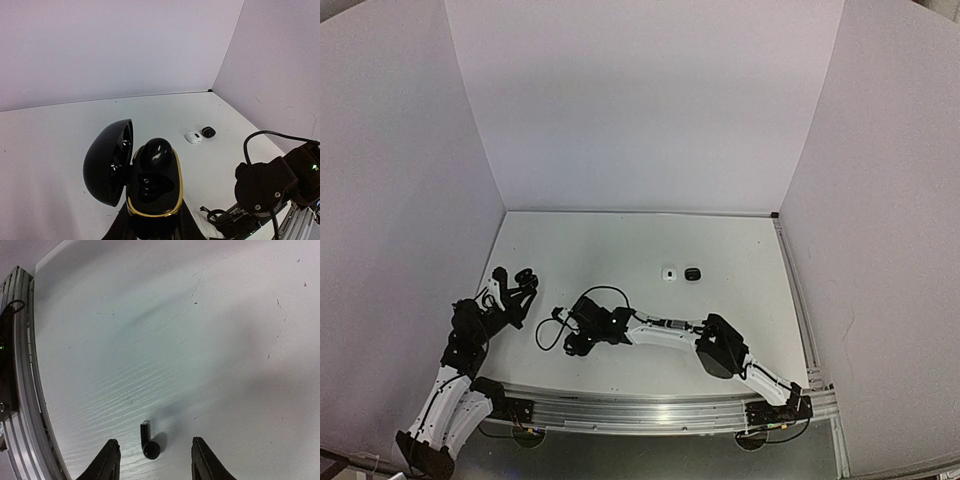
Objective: Insert the wireless bluetooth earbuds into the charging case
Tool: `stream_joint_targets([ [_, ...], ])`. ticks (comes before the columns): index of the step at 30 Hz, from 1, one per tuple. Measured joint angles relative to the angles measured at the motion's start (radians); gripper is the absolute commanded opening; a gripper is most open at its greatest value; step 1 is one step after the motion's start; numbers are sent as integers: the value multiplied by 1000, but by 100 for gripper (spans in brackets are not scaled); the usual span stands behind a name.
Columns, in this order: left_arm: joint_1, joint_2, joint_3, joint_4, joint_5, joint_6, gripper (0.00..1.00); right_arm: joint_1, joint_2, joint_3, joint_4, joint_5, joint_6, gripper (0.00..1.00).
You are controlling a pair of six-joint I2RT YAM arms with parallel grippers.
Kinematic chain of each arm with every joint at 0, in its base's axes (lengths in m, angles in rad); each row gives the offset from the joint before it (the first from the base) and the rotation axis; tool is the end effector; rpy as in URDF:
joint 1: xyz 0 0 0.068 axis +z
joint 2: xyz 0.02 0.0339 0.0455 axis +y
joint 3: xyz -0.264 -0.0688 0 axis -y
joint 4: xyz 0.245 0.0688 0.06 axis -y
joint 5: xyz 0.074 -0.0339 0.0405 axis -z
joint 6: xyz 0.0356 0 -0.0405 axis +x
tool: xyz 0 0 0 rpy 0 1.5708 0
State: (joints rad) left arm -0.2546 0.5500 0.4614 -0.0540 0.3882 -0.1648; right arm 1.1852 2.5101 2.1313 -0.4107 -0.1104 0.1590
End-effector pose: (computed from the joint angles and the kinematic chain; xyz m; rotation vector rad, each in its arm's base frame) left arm 0.1419 -0.0509 0.2744 0.3700 1.7053 -0.6411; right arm 0.2070 0.5203 0.1568 -1.2734 2.1445 0.7472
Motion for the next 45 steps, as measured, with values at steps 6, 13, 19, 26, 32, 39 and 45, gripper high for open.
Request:
stream_joint_targets([
  [6, 0, 5, 0, 0, 3, 9, 0, -2, 73, 33, 8, 1, 20, 39],
  [13, 0, 21, 0, 0, 11, 9, 0, -2, 98, 64, 15, 20, 66, 24],
  [19, 0, 22, 0, 1, 12, 10, 0, 0, 70, -4, 61, 75, 96, 18],
  [26, 0, 23, 0, 1, 23, 11, 0, 0, -39, -173, 62, 158, 149, 15],
  [32, 0, 22, 0, 2, 30, 11, 0, 0, -142, -322, 36, 190, 249, 12],
  [39, 0, 22, 0, 2, 39, 12, 0, 0, -255, -464, -44, 195, 321, 17],
  [45, 0, 25, 0, 3, 51, 12, 0, 0, -336, -525, -136, 249, 351, 33],
])
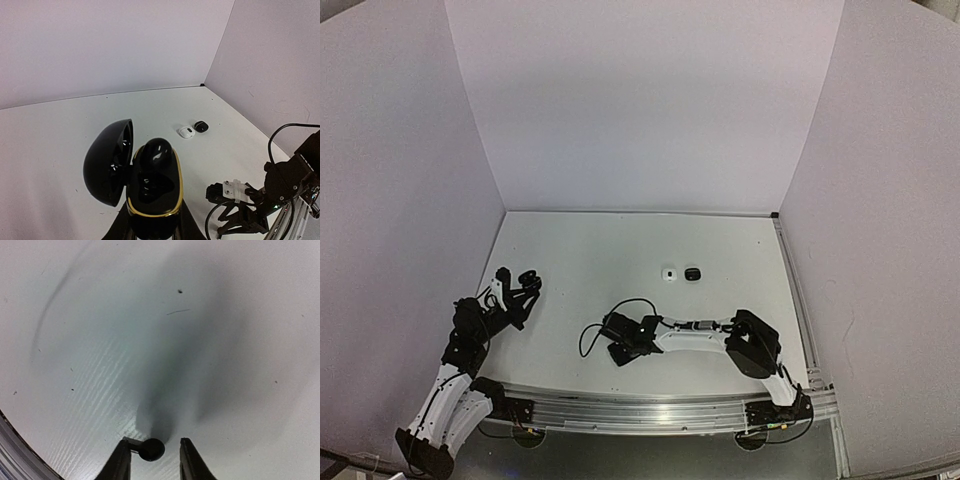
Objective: Insert the wireless bluetooth earbuds into the charging case
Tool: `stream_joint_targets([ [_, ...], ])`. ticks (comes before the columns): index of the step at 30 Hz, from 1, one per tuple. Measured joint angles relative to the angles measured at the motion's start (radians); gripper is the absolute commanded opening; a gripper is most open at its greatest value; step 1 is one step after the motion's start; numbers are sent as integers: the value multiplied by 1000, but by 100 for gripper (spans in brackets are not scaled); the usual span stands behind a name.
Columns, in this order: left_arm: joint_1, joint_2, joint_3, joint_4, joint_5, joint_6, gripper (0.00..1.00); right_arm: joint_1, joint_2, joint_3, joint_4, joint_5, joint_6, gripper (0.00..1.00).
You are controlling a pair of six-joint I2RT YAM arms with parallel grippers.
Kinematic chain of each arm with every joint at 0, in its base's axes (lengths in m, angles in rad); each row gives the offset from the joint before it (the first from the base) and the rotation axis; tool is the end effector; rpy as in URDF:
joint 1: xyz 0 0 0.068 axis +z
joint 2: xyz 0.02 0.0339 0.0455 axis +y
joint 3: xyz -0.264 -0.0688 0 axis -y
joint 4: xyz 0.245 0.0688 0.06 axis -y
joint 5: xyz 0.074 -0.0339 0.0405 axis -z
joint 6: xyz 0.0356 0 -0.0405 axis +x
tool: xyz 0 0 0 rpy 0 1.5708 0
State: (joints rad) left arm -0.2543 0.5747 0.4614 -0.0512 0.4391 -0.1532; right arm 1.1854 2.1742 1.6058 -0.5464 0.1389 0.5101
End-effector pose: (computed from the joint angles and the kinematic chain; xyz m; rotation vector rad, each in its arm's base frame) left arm 0.1447 -0.0532 0.2715 0.4159 1.7182 -0.6775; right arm 0.1763 0.4213 0.1515 -0.8586 2.5778 0.3476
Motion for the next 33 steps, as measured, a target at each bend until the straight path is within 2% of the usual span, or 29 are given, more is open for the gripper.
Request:
stream_joint_targets([
  [5, 0, 8, 0, 12, 11, 0, 0, 0, -41, 5, -51, 56, 59, 33],
  [8, 0, 11, 0, 21, 13, 0, 0, 0, -46, 41, -99, 72, 129, 42],
  [10, 0, 13, 0, 28, 14, 0, 0, 0, -33, 100, -160, 77, 178, 45],
  [13, 0, 17, 0, 35, 17, 0, 0, 6, 41, 279, -275, 98, 236, 49],
  [17, 0, 19, 0, 35, 26, 0, 0, 22, 159, 483, -409, 112, 288, 47],
  [19, 0, 20, 0, 35, 30, 0, 0, 26, 198, 520, -469, 113, 307, 45],
  [25, 0, 19, 0, 35, 32, 0, 0, 33, 272, 541, -596, 112, 335, 39],
  [33, 0, 20, 0, 35, 33, 0, 0, 26, 314, 584, -626, 96, 337, 38],
])
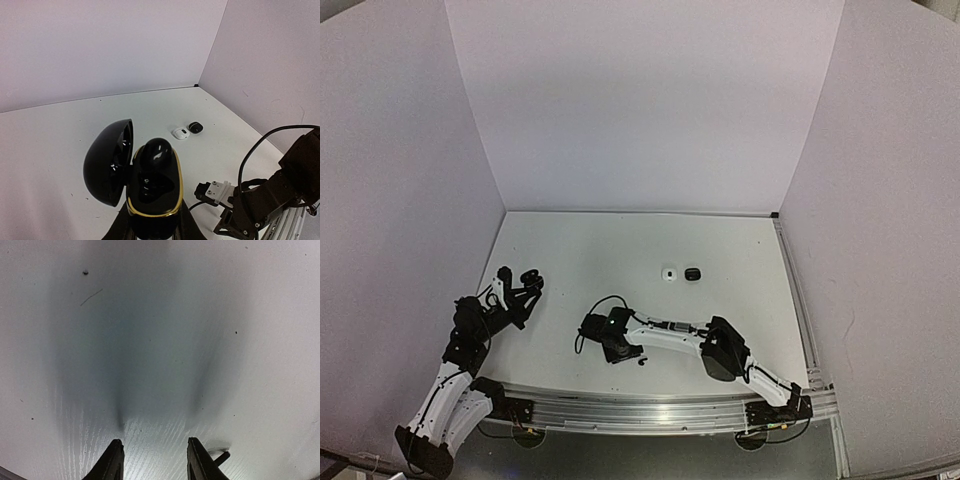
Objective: Insert the wireless bluetooth earbuds into the charging case
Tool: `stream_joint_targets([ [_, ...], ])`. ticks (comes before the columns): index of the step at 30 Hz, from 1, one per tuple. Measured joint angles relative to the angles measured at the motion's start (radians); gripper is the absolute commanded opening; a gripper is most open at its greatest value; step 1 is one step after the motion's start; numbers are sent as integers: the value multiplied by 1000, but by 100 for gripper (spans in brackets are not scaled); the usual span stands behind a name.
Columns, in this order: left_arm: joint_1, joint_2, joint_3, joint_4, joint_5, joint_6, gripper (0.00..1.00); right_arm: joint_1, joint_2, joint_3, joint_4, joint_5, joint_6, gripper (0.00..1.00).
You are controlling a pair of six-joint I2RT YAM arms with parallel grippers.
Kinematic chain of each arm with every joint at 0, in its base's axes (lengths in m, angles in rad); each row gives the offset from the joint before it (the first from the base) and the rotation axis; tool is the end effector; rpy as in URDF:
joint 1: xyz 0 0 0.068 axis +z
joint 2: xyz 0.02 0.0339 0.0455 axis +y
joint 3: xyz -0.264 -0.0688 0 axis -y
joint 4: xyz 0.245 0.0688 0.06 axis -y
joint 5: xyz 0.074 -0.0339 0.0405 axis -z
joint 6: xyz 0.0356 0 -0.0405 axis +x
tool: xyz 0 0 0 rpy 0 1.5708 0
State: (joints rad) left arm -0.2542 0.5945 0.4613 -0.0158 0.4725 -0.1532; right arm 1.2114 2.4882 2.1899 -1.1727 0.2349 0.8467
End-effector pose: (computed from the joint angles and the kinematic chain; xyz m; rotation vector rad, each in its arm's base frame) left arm 0.1475 -0.0551 0.2726 0.4425 1.6981 -0.7044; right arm 0.1809 0.4579 0.1512 -0.5071 2.8440 -0.0522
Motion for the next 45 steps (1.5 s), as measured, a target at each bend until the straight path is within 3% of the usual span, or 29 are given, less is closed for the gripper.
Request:
stream_joint_targets([
  [5, 0, 0, 0, 0, 0, 0, 0, -1, -1, -3, 4, -3, -19, 40],
  [9, 0, 0, 0, 0, 3, 0, 0, -1, -20, -55, 17, -15, -134, 43],
  [14, 0, 4, 0, 1, 10, 1, 0, -1, -147, -205, 71, -41, -438, 47],
  [17, 0, 9, 0, 7, 17, 5, 0, -1, -314, -376, 144, -78, -664, 50],
  [24, 0, 21, 0, 16, 26, 18, 0, -29, -594, -617, 244, -283, -1206, 55],
  [33, 0, 36, 0, 14, 30, 29, 0, -83, -473, -595, 243, -399, -1627, 52],
  [45, 0, 57, 2, 10, 31, 49, 0, -89, -319, -478, 183, -395, -1873, 42],
])
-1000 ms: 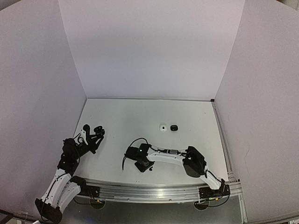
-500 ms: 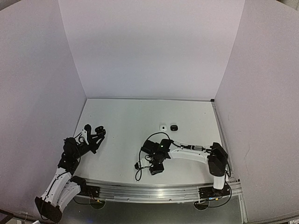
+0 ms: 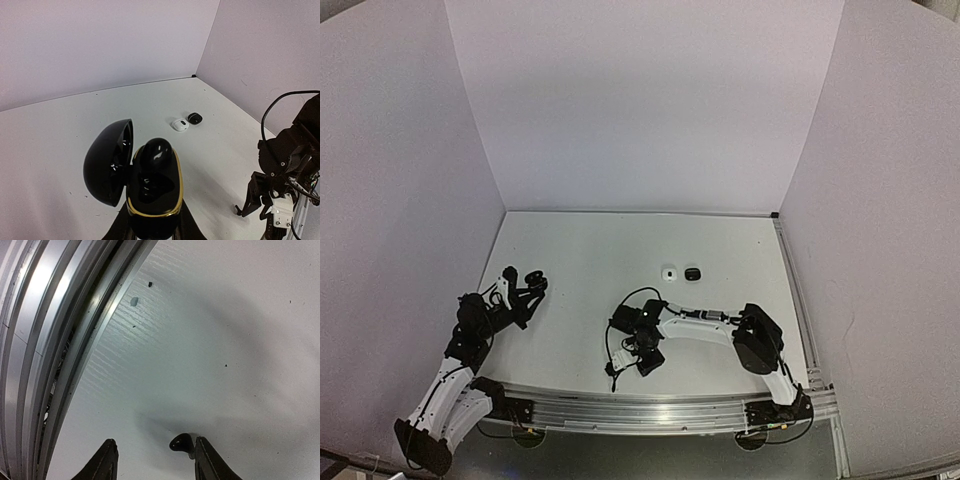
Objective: Insert the wireless bluetooth earbuds into the charging case
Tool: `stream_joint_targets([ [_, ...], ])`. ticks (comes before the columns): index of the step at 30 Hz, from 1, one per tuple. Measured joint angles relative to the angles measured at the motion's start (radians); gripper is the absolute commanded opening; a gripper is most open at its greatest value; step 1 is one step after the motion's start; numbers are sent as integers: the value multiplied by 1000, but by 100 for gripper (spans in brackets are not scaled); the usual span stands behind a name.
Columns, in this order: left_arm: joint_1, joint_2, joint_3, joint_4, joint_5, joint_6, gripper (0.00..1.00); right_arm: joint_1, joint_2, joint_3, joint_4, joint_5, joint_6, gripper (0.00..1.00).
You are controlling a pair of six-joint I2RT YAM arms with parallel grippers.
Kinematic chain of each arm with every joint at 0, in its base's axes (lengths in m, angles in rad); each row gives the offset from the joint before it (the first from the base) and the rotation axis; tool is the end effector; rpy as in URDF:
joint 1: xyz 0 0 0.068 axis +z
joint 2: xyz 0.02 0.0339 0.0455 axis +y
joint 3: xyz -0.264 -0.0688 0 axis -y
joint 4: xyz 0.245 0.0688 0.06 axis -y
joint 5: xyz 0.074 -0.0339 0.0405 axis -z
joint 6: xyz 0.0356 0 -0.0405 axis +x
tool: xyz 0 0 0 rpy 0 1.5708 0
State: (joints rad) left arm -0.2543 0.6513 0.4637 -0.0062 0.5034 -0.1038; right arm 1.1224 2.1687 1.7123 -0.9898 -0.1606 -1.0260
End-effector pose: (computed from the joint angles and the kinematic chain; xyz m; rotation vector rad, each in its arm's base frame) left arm 0.1555 -0.0582 0.2665 0.5021 1.7216 -0.7011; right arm 0.1807 0.3886 0.1693 -2.6578 1.4230 0.2514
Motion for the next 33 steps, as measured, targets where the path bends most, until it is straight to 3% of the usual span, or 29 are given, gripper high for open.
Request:
stream_joint_targets([
  [10, 0, 11, 0, -3, 0, 0, 0, -16, 69, 51, -37, 21, -65, 39],
  [15, 0, 11, 0, -4, 0, 0, 0, -24, 93, 78, -40, 26, -72, 30],
  [26, 0, 10, 0, -3, 0, 0, 0, -33, 108, 86, -59, 31, -79, 28],
  [33, 0, 10, 0, -4, 0, 0, 0, -33, 134, 108, -69, 29, -75, 12],
])
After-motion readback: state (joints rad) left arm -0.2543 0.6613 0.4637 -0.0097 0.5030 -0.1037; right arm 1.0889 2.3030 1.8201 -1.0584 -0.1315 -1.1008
